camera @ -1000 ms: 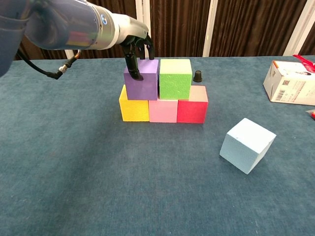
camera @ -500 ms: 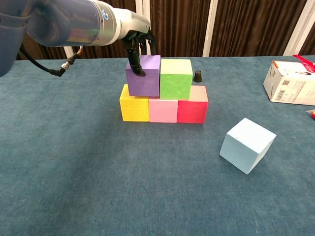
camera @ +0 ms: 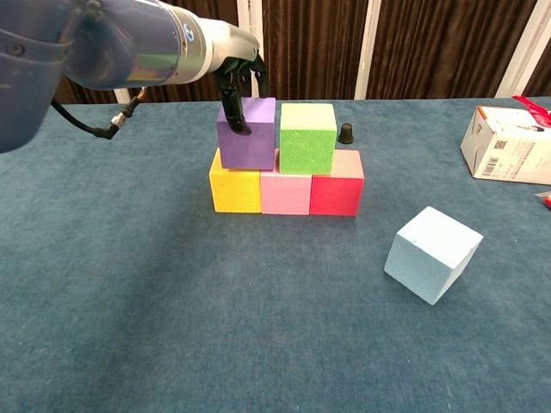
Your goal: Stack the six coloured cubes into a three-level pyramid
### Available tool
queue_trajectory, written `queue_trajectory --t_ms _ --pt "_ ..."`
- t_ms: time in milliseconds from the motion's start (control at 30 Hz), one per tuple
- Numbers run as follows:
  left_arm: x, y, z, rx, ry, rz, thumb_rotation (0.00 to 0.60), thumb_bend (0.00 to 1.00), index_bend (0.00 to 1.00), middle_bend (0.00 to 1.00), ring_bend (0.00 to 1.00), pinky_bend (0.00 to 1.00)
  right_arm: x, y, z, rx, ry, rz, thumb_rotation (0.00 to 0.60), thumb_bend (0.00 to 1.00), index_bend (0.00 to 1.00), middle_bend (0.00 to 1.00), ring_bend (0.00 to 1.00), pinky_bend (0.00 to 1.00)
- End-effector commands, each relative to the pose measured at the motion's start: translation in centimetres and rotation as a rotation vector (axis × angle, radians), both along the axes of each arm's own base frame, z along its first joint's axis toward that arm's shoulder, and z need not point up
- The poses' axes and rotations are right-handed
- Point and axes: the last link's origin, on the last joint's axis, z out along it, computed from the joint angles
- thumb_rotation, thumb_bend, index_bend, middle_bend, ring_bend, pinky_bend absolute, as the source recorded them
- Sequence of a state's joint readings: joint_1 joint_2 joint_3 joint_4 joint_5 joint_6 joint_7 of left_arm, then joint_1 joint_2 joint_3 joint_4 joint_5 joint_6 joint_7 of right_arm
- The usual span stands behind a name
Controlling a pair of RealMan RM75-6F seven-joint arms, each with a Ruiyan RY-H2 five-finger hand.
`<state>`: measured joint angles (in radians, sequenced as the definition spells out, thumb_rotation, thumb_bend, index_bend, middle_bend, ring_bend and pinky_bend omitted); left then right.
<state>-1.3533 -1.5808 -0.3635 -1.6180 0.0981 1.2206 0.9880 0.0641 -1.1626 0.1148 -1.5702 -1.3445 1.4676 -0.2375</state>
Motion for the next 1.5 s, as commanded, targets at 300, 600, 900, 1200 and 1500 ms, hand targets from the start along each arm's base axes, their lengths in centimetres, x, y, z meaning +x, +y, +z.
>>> queue_trajectory --t_ms 300,600,900,1200,1500 --pt "0.04 -0.05 -0.06 0.000 -0.001 0.001 0.600 0.38 0.29 0.29 0.00 0.00 -0.01 -0.02 0.02 0.000 -0.001 -0.001 0.600 0.13 0.00 0.03 0.00 0.00" --pt "0.07 -0.13 -0.24 -0.010 -0.005 0.002 0.600 0.37 0.28 0.28 0.00 0.00 -0.02 -0.01 0.09 -0.002 -0.002 -0.004 0.600 0.13 0.00 0.03 0.00 0.00" --pt "0.07 -0.15 -0.23 -0.015 -0.003 0.004 0.600 0.37 0.28 0.26 0.00 0.00 -0.02 0.06 0.16 -0.002 -0.003 -0.005 0.600 0.13 0.00 0.03 0.00 0.00" --pt "0.04 -0.08 -0.27 -0.010 -0.001 0.002 0.600 0.35 0.26 0.25 0.00 0.00 0.02 0.06 0.11 0.001 -0.008 -0.007 0.600 0.13 0.00 0.03 0.00 0.00" --pt "0.02 -0.07 -0.25 -0.008 0.004 0.000 0.600 0.35 0.25 0.22 0.00 0.00 0.00 0.05 0.14 0.000 -0.009 -0.008 0.600 0.13 0.00 0.03 0.00 0.00"
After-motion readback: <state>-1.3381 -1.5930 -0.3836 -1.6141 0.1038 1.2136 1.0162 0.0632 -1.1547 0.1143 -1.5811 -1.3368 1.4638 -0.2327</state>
